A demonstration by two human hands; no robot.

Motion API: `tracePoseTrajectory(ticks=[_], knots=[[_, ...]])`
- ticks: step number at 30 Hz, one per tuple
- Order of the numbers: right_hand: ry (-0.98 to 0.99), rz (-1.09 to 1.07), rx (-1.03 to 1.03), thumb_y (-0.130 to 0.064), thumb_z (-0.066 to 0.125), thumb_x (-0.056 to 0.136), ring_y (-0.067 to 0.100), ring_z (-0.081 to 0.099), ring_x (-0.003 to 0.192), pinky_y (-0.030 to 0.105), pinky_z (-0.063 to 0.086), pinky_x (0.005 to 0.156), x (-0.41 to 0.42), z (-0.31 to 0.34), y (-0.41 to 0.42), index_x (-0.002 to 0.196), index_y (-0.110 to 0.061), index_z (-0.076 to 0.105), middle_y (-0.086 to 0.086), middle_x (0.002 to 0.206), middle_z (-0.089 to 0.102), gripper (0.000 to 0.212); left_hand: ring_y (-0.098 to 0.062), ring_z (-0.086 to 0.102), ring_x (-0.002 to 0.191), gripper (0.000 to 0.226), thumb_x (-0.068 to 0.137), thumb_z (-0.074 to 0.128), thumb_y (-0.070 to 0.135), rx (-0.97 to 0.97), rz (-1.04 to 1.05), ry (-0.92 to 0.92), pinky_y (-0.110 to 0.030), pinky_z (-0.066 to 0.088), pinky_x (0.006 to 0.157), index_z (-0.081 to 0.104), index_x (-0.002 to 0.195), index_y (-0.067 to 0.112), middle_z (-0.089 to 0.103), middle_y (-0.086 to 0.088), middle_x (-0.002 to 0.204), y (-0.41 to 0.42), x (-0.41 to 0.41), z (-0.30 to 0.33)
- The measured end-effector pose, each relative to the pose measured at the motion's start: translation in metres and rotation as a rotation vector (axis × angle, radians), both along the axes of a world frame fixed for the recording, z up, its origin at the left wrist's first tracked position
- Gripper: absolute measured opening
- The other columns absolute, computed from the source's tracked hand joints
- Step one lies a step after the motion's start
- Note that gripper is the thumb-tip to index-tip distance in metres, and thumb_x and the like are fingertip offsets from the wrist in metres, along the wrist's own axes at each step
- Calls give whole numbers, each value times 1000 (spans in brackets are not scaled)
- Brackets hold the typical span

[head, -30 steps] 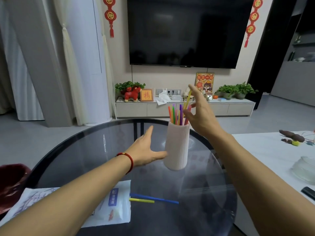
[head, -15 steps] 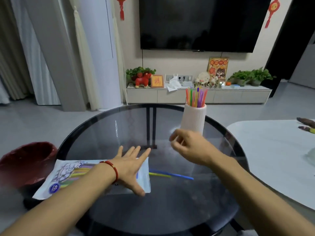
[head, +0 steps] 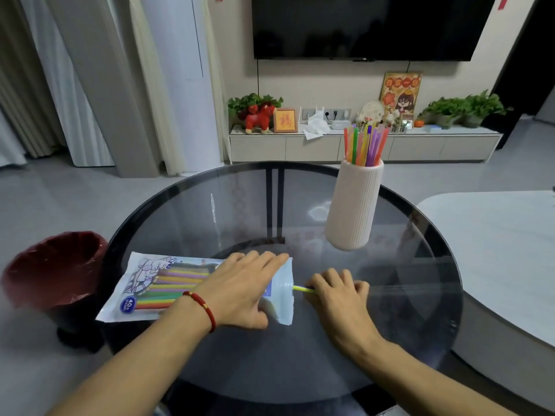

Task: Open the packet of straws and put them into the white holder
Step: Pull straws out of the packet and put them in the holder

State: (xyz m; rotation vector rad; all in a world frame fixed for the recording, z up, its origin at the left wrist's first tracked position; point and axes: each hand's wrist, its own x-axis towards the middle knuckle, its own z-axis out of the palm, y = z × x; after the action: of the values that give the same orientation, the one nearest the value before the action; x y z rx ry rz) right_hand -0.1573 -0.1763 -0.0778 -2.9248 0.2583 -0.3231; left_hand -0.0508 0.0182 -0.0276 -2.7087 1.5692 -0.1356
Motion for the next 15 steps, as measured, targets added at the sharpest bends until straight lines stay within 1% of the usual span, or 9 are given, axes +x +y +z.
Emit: tracePoseTrajectory(ticks=[1,2,3,5,8,10,11,13,15], knots=[[-26,71,-31,-39,43,108,22,45,99,37,24,79,1,-1,1,107,-29,55,-7,102,49,16,-19,46,107,103,62,60,47,16,-5,-26,-40,41,95,12,151,26,43,8,132,-2,-1,0],[-52,137,39,-35,46,108,20,47,95,37,30,80,2,-1,2,107,-27,56,-7,100,53,13,-20,46,105,103,62,61,42,32,-6,-64,-42,41,93,12,151,24,43,7,131,-4,-3,0],[-74,177,200,-28,50,106,18,51,94,36,39,81,2,0,4,110,-25,58,-8,101,58,9,-21,45,104,103,63,63,37,45,-7,-108,-43,41,90,11,152,23,43,6,130,-6,-4,1],[-125,182,579,-19,60,102,8,63,95,25,51,82,2,2,8,115,-24,61,-11,105,68,14,-22,44,104,105,65,67,25,79,-9,-196,-44,39,90,8,152,20,42,4,132,-11,-6,4],[-112,102,790,-21,65,99,0,69,78,12,51,67,4,0,8,111,-27,63,-13,88,73,14,-26,44,110,112,65,74,18,133,-25,-327,-50,35,95,4,152,16,39,-2,137,-18,-9,13],[-31,45,932,-28,64,93,3,67,62,16,51,58,8,0,7,107,-30,65,-8,78,75,14,-29,43,115,119,63,79,20,175,-18,-381,-56,31,101,1,153,14,37,-6,139,-20,-12,16],[-6,23,1040,-31,62,88,6,67,59,22,53,58,10,1,5,106,-28,67,-4,78,76,19,-30,42,117,122,63,80,20,184,-5,-403,-59,30,103,-1,153,13,36,-7,141,-20,-13,17],[23,15,1301,-28,57,83,21,71,64,34,57,60,15,4,1,109,-17,69,6,85,78,31,-30,40,121,127,61,80,19,167,26,-422,-61,27,104,-6,154,14,32,-7,144,-18,-14,20],[52,45,1448,-24,59,92,29,72,66,36,57,59,17,7,0,114,-10,69,13,94,77,29,-28,38,124,131,60,80,19,154,40,-417,-60,26,103,-11,154,16,28,-5,146,-16,-14,21]])
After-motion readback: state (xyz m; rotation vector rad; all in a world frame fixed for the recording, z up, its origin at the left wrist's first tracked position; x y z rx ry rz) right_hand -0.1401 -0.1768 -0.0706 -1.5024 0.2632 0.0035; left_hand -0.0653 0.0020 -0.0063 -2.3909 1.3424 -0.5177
